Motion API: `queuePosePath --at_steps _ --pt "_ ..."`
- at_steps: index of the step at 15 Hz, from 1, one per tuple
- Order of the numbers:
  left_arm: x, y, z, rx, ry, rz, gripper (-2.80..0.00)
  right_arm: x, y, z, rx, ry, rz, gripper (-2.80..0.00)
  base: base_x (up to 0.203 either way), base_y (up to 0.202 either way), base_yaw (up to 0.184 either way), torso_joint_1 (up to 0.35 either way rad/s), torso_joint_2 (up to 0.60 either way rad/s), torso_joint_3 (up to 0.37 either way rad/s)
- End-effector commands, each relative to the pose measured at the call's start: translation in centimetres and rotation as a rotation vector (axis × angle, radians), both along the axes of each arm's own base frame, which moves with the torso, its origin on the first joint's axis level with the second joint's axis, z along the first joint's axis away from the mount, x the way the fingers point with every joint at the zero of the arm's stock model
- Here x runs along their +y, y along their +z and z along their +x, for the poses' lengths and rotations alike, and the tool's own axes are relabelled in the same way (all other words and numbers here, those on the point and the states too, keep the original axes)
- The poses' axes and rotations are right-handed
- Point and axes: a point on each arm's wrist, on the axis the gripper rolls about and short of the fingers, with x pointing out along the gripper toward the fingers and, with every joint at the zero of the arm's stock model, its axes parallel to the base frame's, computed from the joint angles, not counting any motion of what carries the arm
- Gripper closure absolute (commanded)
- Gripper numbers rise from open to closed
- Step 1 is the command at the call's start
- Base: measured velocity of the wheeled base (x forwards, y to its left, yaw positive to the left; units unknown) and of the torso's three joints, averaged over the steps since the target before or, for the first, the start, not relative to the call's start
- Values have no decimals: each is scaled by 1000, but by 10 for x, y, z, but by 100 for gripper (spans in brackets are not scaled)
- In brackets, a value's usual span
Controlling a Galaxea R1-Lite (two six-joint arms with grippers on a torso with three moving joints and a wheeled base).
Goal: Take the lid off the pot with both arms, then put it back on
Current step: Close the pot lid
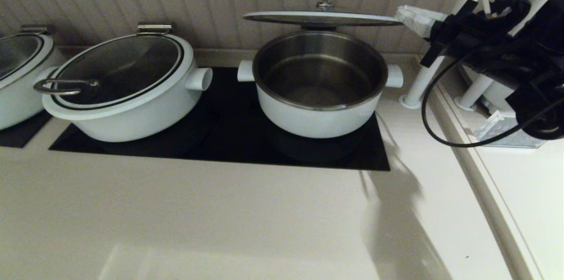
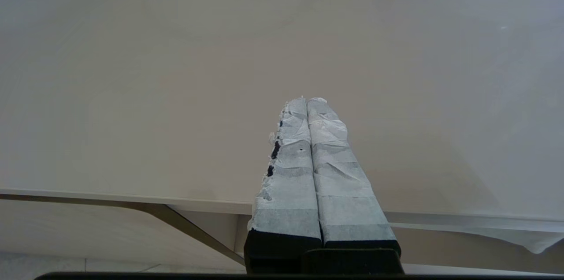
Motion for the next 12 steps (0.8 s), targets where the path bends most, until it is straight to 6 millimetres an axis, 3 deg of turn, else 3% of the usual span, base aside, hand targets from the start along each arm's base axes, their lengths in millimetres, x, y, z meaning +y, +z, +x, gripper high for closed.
queuePosePath --at_steps 1,12 --pt "0 0 0 0 0 0 0 1 -4 -2 0 7 -4 0 0 0 0 0 0 0" --pt "0 0 0 0 0 0 0 8 -21 -9 17 24 -20 0 0 0 0 0 0 0"
